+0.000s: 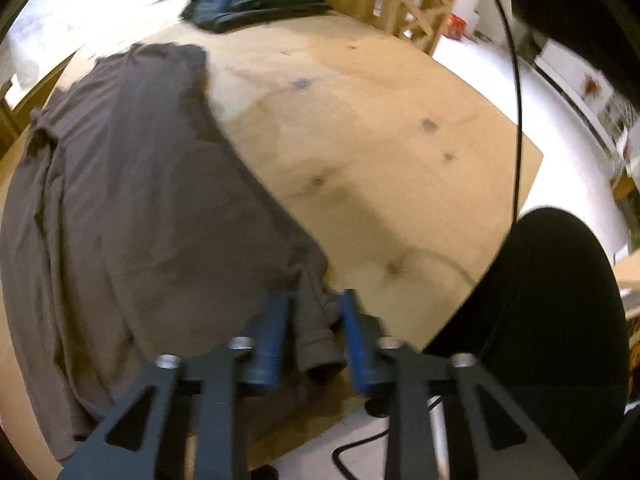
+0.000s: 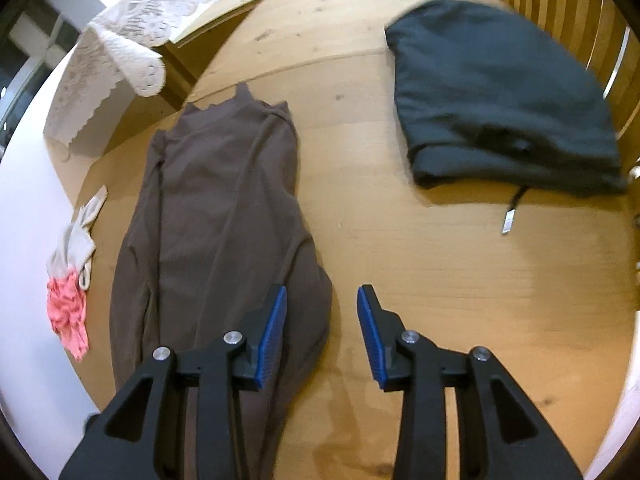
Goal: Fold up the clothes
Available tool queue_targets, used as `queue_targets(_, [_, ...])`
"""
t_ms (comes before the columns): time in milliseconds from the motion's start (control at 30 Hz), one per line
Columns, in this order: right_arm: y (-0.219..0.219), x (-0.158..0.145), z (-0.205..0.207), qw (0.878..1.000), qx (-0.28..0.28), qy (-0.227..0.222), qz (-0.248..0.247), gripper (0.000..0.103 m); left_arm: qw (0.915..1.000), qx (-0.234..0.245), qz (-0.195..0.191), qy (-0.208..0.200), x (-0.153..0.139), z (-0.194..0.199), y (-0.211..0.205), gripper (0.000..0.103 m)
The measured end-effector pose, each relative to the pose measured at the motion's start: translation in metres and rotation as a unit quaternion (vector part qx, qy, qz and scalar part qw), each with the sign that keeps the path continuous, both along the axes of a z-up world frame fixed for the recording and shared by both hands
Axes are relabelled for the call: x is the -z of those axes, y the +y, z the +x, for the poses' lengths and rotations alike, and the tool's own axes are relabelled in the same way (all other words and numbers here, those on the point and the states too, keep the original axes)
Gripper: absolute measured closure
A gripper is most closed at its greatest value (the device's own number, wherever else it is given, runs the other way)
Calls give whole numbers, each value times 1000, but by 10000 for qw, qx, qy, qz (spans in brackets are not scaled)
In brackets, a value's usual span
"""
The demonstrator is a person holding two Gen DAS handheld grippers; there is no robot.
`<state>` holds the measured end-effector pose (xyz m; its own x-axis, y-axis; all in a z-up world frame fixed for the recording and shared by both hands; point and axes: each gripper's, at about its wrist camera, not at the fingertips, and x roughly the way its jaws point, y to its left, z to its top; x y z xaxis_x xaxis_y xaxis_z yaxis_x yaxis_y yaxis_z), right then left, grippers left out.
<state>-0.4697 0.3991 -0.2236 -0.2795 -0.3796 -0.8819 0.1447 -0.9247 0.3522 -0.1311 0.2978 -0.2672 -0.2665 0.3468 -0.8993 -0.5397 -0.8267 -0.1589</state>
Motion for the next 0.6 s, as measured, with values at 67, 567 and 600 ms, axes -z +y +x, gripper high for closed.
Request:
queue_targets(67, [-2, 16, -7, 9996, -23, -189, -184, 66, 9994, -152, 258, -194, 0, -6, -10, 91])
queue_targets(567, [-25, 44, -2, 9990, -155, -354, -219, 94, 9877, -809, 1278, -388, -13, -14, -43, 92])
queue_targets(600, [-27, 39, -2, 9993, -143, -330, -141, 94, 9855, -888, 1391, -390, -15, -14, -47, 92])
